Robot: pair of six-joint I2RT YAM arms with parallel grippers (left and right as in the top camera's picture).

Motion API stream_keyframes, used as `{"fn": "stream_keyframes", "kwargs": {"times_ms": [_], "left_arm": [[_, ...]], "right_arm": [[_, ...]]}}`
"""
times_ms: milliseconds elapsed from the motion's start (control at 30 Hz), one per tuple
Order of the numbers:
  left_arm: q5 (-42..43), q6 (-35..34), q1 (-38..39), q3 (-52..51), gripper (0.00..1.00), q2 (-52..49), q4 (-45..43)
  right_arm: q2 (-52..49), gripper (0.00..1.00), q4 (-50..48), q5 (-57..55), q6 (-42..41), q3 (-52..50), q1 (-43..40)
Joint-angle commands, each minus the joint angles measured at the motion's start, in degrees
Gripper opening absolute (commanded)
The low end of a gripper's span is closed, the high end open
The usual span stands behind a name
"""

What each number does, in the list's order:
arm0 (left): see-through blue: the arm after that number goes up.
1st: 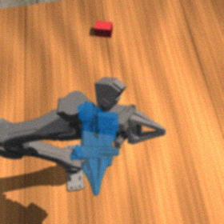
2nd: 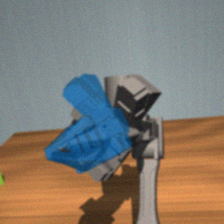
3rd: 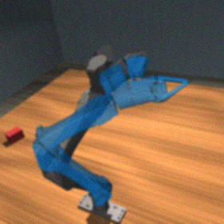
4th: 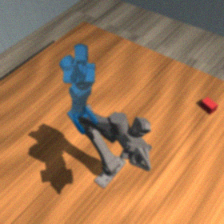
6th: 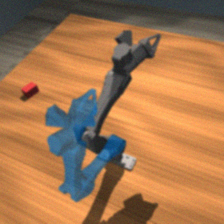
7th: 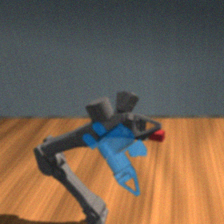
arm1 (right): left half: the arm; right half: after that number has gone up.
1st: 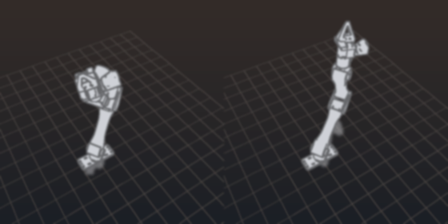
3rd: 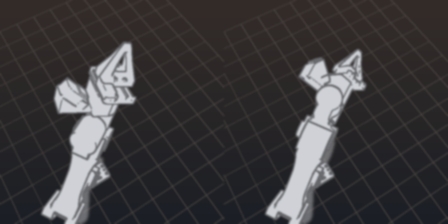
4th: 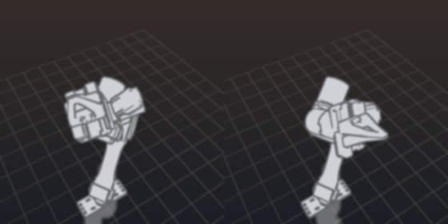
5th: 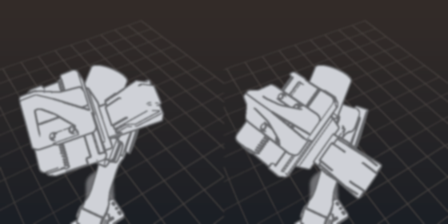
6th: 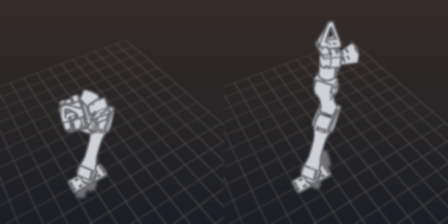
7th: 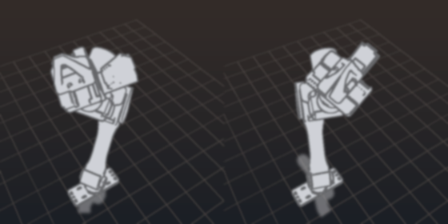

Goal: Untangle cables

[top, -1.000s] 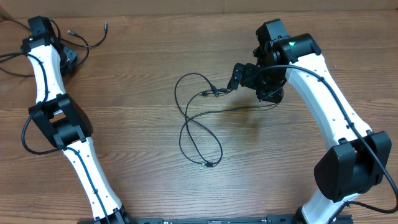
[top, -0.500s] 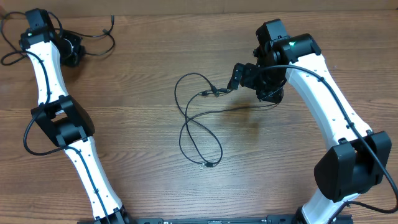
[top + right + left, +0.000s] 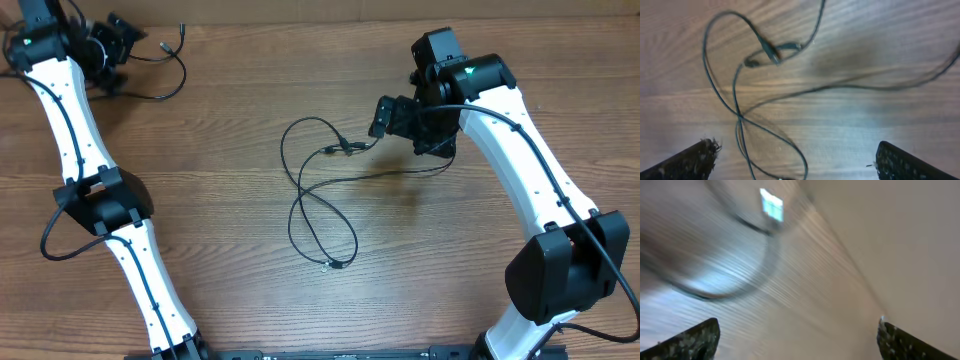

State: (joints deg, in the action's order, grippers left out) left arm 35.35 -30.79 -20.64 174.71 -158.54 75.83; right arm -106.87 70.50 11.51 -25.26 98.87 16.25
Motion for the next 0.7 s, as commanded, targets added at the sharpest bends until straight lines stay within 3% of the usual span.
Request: {"fn": "stream_keyframes", "kwargs": {"times_ms": [0,100,167,333,533,567,667], "left_arm": [[13.8,17.0,6.1,1.9,1.00,-0.7,7.6],[5.0,22.3,12.9,1.6,1.00,-0.7,20.2],[-0.3,23.7,17.0,1.2,1.00,-0.7,21.0],[-0.5,22.8,25.2,1.4,1.00,0.1,21.0],[-0.1,20.6,29.8,1.4,1.00,9.2,21.0],[-1.7,21.7,30.8,1.3,1.00,12.6,21.0],[-16.9,19.8,33.4,-0.1,1.00,22.2,21.0]], "right_arm": [[1.3,1.00,-2.3,-1.4,-0.4,-0.3,-2.6],[1.3,1.00,-2.3,-1.5,-0.4,-0.3,-6.1],[1.3,1.00,-1.6,-1.4,-0.4,-0.3,-8.7],[1.3,1.00,2.2,-1.4,-0.1,-0.3,-14.4],[1.3,1.00,3.5,-1.5,-0.1,-0.3,-18.3],[1.3,1.00,3.5,-1.5,-0.1,-0.3,-18.6],[1.3,1.00,3.5,-1.4,-0.1,-0.3,-18.7]]}}
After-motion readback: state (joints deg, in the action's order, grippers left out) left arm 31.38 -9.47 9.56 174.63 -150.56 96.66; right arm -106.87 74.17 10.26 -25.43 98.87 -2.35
